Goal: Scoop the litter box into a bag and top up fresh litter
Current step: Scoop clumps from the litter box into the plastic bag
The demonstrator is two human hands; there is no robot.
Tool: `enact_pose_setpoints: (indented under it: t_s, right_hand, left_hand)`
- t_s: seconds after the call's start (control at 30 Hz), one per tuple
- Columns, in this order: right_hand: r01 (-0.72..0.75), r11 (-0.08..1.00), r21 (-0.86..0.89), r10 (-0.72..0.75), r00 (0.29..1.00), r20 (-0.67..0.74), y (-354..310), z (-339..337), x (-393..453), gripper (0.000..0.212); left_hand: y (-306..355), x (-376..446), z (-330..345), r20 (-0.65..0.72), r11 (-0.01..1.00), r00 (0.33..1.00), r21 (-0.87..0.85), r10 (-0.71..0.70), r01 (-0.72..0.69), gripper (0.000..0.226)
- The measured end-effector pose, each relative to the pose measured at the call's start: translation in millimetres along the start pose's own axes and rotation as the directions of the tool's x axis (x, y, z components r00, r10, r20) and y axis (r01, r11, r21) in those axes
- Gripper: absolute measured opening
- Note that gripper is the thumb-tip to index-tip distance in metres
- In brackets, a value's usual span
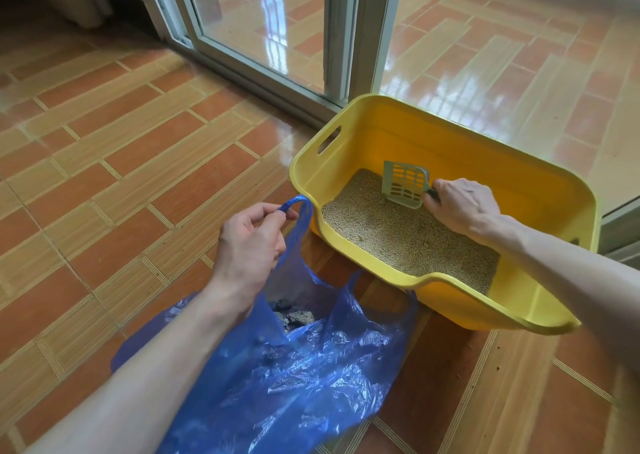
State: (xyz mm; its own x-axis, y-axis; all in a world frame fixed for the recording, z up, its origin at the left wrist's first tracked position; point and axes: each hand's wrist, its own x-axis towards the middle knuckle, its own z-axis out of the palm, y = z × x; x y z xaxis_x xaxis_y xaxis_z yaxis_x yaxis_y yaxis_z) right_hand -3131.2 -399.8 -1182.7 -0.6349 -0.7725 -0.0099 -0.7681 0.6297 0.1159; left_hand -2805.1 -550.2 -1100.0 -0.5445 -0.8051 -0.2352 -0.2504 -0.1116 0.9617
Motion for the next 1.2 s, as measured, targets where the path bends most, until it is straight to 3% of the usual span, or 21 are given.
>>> enact_pose_setpoints:
  t_s: [0.73,0.93,1.1,1.2]
  right_hand:
    - [0.148,0.951,0.273,-0.189,0.973,0.131,-33.5,2.7,-15.8,0.027]
    - [-0.056,0.830,0.554,-0.141,0.941,0.307,-32.5,2.8,-16.8,0.040]
    - [-0.136,0.780,0.610,-0.085,0.944,0.319,-20.8,-7.1,-27.4,0.040]
    - [-0.288,0.647,0.706,-0.046,0.910,0.413,-14.6,-12.6,-35.4,0.041]
  left_hand:
    - [3.5,-3.0,-3.0,0.005,1.000,1.000,-0.002,0.002,-0.002,0.023]
    - [3.9,-2.1,-2.6,0.003,1.000,1.000,0.009,0.004,-0.004,0.023]
    - [3.0,-1.2,-1.0,0.005,1.000,1.000,0.009,0.011,-0.011,0.023]
    - [2.6,-0.9,1.6,0.012,1.000,1.000,0.002,0.017,-0.017,0.022]
